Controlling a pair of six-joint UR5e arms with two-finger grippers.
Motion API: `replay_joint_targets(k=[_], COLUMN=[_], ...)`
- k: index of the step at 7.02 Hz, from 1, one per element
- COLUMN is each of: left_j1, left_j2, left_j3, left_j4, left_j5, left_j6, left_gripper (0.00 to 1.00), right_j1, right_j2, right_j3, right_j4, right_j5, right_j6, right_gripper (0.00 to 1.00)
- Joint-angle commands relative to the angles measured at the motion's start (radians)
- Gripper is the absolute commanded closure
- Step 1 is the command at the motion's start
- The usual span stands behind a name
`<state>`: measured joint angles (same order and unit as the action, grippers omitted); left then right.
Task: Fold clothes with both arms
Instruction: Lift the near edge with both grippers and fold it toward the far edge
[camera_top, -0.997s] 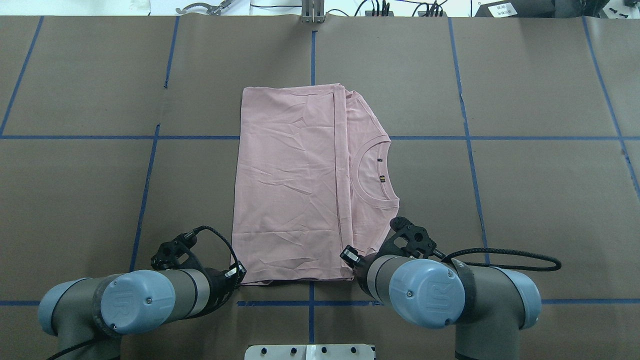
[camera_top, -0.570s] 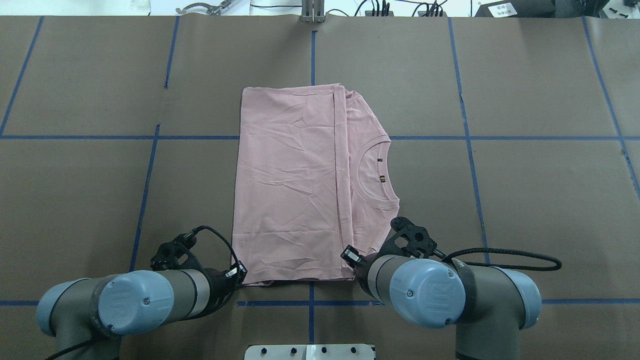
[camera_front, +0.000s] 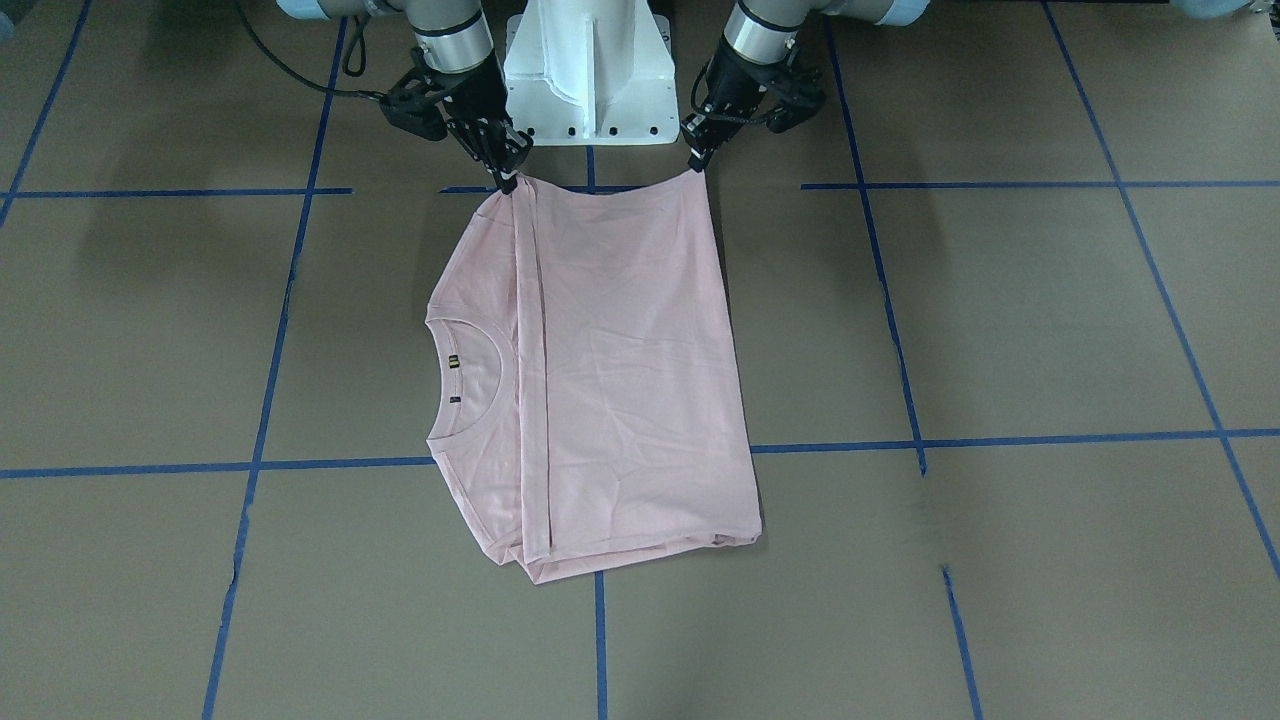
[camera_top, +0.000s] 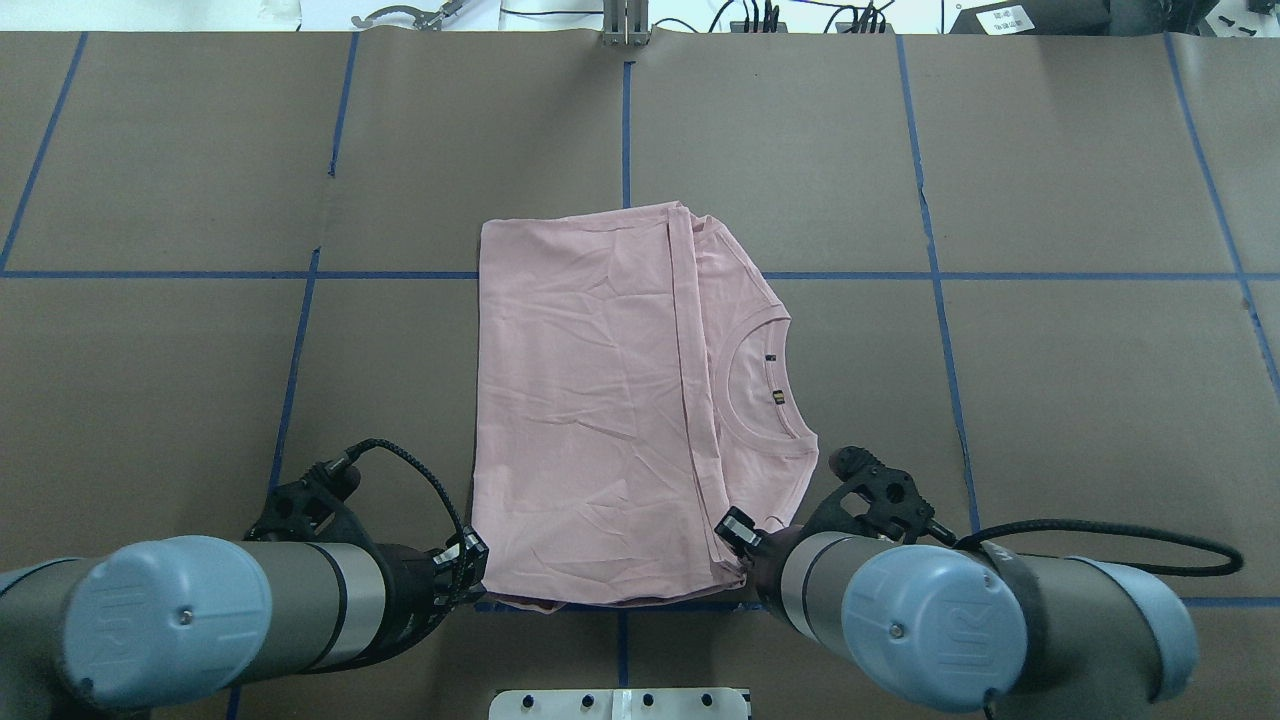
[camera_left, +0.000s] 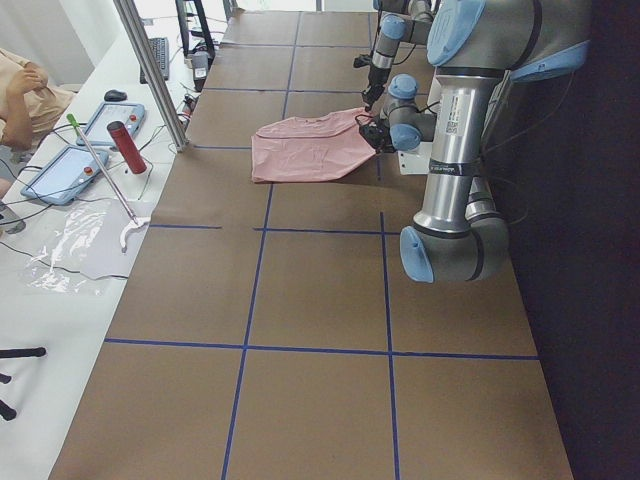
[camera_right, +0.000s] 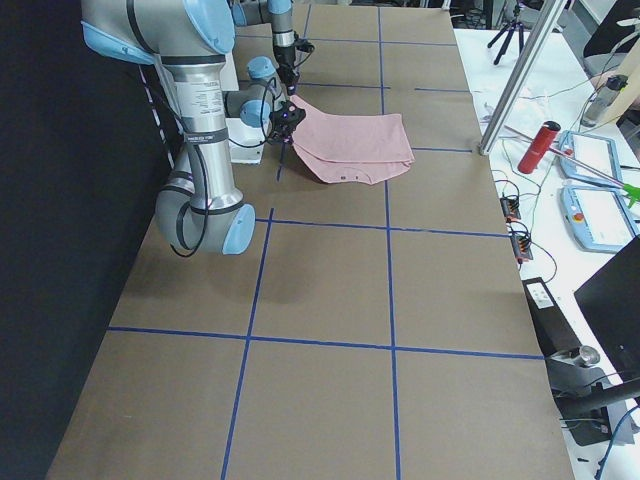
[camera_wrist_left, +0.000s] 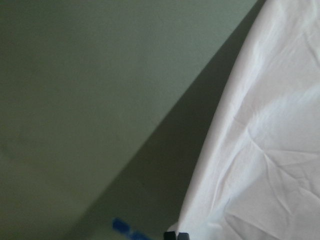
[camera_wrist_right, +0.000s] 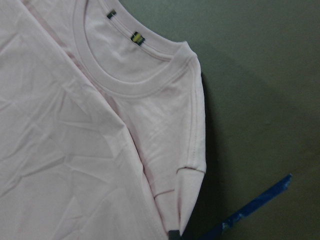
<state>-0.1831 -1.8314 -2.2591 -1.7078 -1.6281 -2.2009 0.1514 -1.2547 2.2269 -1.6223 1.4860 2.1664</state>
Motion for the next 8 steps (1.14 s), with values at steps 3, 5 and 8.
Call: replay_joint_targets(k=[3,5,8], left_j1=[-0.249,-0.375,-0.424], left_j2=[-0.161,-0.233,-0.272], left_j3=[0.144,0.293,0.524], left_j4=[0.079,0.045,-0.142], left_j5=[-0.026,-0.024,-0.016], left_j6=[0.185,0.333,0.386], left_gripper=[1.00,1.00,1.00], right_j1=[0.283,0.417,0.456], right_j2=[0.234,0.319,0.428], right_j3=[-0.161,-0.388,-0.668], right_j4=[-0.131,0.009,0.164], right_j5=[0.110,0.184,0.203], right_j6=[-0.213,-0.252,-0.283], right_gripper=[1.00,1.00,1.00])
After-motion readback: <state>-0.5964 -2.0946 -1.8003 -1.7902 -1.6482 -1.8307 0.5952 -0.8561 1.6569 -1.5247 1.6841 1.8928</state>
